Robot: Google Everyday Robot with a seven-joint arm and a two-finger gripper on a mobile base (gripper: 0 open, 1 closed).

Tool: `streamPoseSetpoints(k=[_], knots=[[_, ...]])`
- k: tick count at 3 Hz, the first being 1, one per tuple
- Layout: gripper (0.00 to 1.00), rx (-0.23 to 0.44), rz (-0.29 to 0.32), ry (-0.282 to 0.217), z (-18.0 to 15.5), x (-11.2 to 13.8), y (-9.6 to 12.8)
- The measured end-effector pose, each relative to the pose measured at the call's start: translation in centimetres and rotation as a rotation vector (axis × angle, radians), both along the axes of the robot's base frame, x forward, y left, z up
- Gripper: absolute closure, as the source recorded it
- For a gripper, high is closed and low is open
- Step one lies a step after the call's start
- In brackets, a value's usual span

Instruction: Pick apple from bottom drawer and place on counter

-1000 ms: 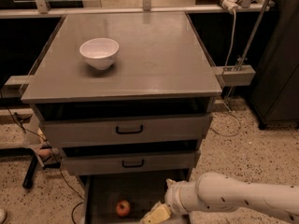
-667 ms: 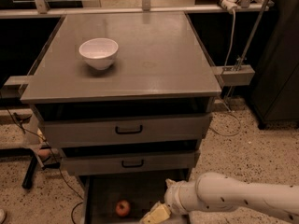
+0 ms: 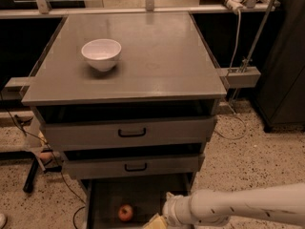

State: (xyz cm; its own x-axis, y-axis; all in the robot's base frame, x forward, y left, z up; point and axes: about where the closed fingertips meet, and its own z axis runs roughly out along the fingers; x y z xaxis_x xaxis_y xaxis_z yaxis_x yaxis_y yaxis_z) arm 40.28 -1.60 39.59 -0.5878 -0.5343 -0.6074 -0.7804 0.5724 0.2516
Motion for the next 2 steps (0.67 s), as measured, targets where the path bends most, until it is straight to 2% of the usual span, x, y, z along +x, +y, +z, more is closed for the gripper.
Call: streamPoseSetpoints(k=[1, 2], knots=[[0.0, 0.029, -0.008, 0.016, -5.4, 0.1, 0.6], [0.0, 0.109, -0.043, 0.092, -9.4, -0.2, 1.5]])
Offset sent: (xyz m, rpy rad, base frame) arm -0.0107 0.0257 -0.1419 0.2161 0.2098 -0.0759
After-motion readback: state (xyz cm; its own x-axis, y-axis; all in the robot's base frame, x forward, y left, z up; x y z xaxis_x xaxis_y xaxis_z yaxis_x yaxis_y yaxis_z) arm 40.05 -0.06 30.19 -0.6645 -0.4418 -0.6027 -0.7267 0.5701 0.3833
